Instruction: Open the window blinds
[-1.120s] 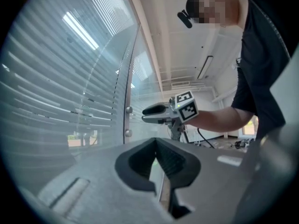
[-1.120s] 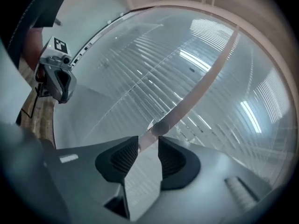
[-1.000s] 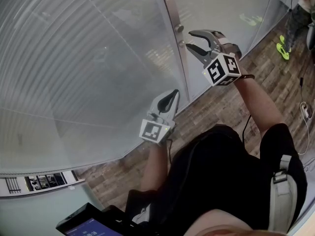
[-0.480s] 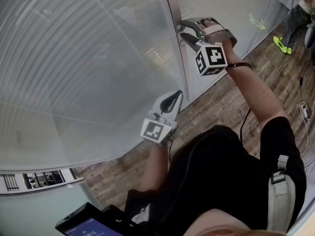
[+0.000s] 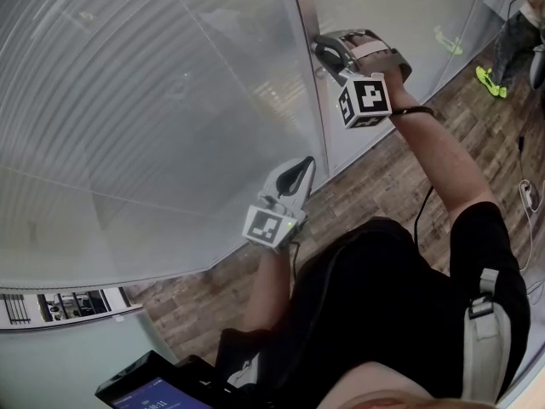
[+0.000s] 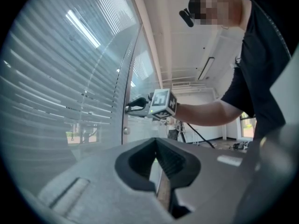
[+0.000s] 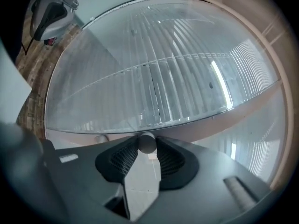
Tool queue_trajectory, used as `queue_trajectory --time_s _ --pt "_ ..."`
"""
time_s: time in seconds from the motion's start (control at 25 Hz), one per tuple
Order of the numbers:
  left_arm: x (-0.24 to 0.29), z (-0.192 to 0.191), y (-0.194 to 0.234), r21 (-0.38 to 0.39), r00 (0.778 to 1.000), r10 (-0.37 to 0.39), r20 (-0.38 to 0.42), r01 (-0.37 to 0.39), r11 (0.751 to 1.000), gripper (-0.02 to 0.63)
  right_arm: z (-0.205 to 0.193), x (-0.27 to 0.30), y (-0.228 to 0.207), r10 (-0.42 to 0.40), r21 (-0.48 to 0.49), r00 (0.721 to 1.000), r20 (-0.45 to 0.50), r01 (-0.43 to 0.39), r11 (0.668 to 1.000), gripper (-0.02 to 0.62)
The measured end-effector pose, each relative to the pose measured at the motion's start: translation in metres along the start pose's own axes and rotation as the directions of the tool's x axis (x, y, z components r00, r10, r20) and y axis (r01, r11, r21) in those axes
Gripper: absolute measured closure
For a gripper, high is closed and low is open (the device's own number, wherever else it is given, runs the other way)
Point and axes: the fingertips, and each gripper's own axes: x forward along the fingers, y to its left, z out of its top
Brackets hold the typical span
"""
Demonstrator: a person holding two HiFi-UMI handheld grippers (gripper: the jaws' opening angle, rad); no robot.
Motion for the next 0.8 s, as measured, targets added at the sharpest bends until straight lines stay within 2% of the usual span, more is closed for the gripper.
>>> queue_trajectory --time_s 0.24,0.32,0.48,0.56,0.64,0.72,0.8 --pt "-0.004 -0.001 -0.001 0.004 1.0 0.007 -0.003 -0.007 1.0 0.603 0.0 0.001 -0.002 0.019 0.15 1.0 0.019 -0.022 0.988 0.468" --pt "-0.005 -0.003 0.001 0.003 1.0 0.012 -0.007 -0.012 1.0 0.603 -0.001 0.003 -0.003 0.036 0.269 0.999 0.039 -0.045 0.962 0.468" --pt "-0.008 -0.004 0.003 -0.004 1.0 0.02 -0.011 -0.02 1.0 0.603 -0.002 0.003 -0.008 0.053 0.47 0.996 0.07 -0.08 0.879 0.466" --pt "-0.01 -0.005 0.003 -0.006 1.0 0.022 -0.015 -0.023 1.0 0.603 -0.003 0.003 -0.009 0.054 0.549 0.996 0.078 -0.088 0.831 0.466" --pt "-0.01 -0.006 0.002 -0.004 1.0 0.021 -0.018 -0.021 1.0 0.603 -0.004 0.004 -0.01 0.057 0.639 0.994 0.093 -0.103 0.762 0.466" --pt "-0.011 -0.007 0.001 -0.004 1.0 0.019 -0.021 -0.02 1.0 0.603 -0.006 0.006 -0.009 0.055 0.723 0.992 0.109 -0.117 0.68 0.466" --pt "-0.011 -0.006 0.001 -0.004 1.0 0.02 -0.021 -0.02 1.0 0.603 -0.007 0.008 -0.008 0.049 0.802 0.991 0.123 -0.128 0.584 0.466"
